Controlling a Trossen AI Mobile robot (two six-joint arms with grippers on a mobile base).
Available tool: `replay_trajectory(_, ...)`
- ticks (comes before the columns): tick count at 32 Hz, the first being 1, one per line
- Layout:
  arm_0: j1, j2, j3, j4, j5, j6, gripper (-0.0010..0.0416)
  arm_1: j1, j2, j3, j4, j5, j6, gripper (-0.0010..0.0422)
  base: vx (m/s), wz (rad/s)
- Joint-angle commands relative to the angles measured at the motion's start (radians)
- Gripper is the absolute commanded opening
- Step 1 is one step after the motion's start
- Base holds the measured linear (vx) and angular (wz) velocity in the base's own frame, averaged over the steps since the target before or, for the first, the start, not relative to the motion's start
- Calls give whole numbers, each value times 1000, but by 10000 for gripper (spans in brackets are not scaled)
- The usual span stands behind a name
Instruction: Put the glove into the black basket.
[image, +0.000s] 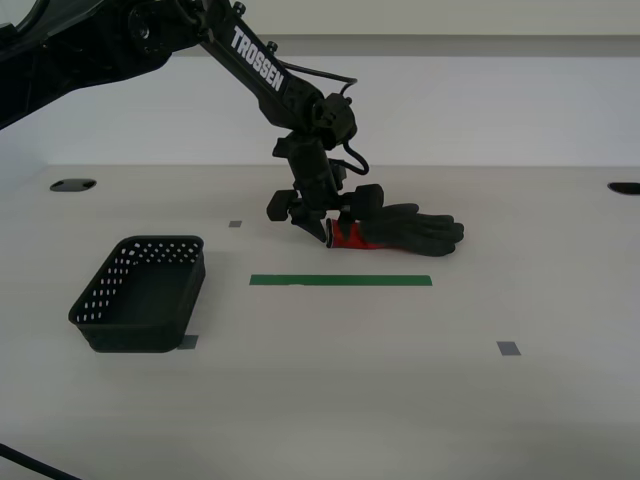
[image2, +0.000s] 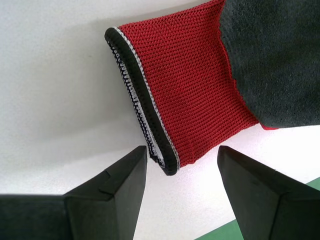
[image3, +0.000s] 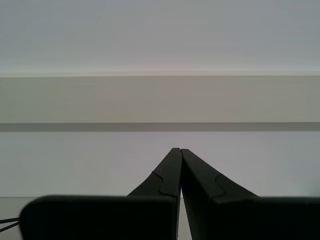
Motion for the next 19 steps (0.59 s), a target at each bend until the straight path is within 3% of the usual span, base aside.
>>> replay_trajectory(1,0,0,1,3,0,0,0,-1,0,0,-3,-2,-37,154,0,0)
replay_trajectory(4,0,0,1,3,0,0,1,-1,0,0,-11,-2,-43,107,0,0)
replay_trajectory(6,0,0,1,3,0,0,1,-1,0,0,-14,14,-32,-7,0,0)
replay_trajectory(16,0,0,1,3,0,0,0,-1,-3,71,-38,16,37,-1,0,0)
replay_trajectory(19,0,0,1,-5,0,0,1,-1,-4,183,-132,16,117,-1,0,0)
